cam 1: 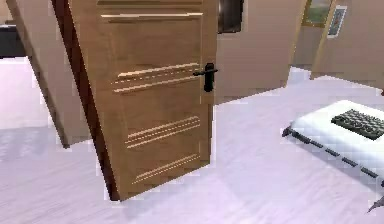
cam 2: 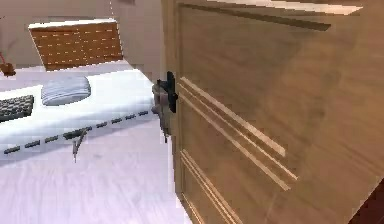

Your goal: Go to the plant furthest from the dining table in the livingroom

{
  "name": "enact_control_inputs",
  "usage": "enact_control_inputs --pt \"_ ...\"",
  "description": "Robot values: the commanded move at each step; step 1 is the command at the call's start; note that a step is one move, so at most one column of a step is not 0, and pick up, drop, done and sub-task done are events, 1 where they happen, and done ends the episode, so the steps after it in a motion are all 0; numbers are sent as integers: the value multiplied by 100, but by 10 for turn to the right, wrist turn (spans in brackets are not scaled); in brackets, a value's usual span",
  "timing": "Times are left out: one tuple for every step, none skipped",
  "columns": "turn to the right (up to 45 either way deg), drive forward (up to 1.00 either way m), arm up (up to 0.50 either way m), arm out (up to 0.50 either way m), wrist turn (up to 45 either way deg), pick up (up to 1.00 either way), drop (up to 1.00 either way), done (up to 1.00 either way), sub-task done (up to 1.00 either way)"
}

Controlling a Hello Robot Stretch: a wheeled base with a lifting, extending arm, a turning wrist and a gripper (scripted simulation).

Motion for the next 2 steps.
enact_control_inputs --pt "-300 0 0 0 0 0 0 0 0" --pt "0 5 0 0 0 0 0 0 0"
